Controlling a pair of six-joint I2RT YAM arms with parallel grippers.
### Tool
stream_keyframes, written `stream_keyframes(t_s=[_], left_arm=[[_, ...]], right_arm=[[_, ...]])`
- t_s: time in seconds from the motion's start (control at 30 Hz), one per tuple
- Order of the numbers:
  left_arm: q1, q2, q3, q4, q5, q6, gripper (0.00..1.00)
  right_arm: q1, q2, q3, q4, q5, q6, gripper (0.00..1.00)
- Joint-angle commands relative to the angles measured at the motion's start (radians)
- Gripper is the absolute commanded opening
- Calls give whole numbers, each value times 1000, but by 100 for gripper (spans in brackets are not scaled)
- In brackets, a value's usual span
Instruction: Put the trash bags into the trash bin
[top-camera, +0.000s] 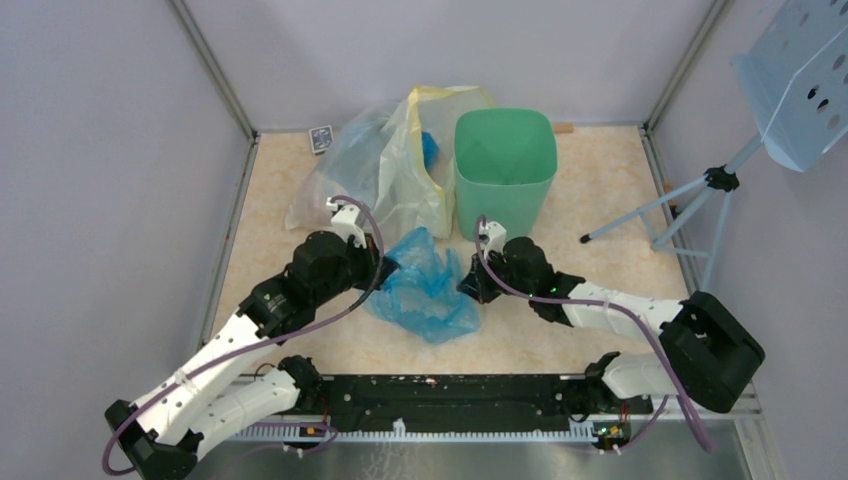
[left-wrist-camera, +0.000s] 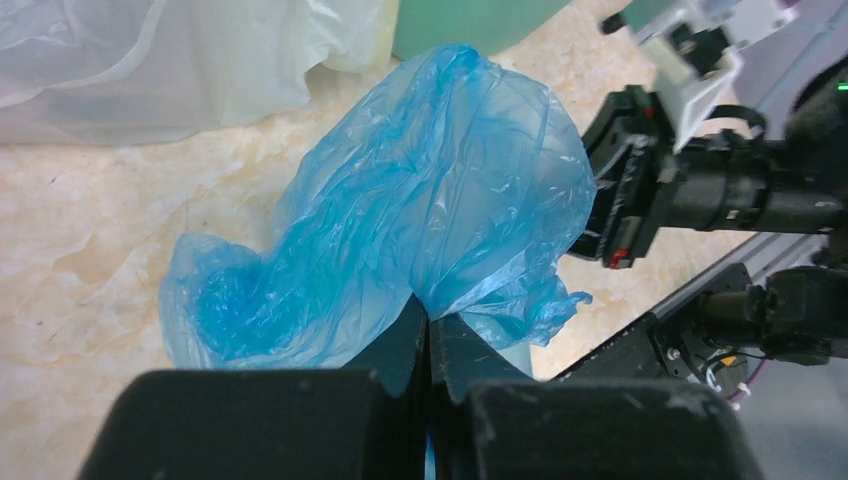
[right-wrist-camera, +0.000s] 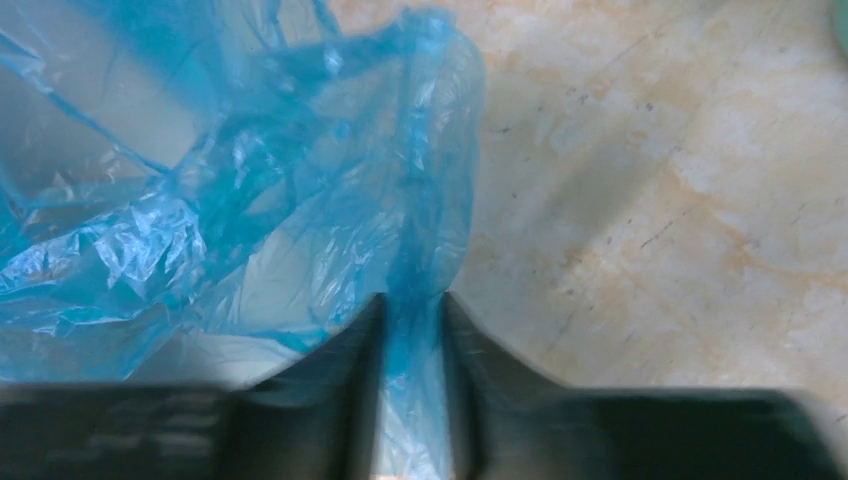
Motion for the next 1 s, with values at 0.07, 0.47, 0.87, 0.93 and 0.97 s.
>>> stream_keyframes(t_s=[0.07,0.47,0.87,0.93,0.97], left_arm=[[7,43,12,-99,-172,-44,0],[98,160,2,-12,-154,-15,4],[97,209,177,-79,141,88,82],[97,201,130,-76,184,68,85],[95,198,107,-66,208,66,88]], right_arm=[[-23,-187,78,-196,277,50,0],[-172,-441,118,-620,617,193,0],[-172,-341,381,-686,264,63,0],[-172,-338,358,-686,227,55,2],[-172,-340,343,-685,217,51,3]])
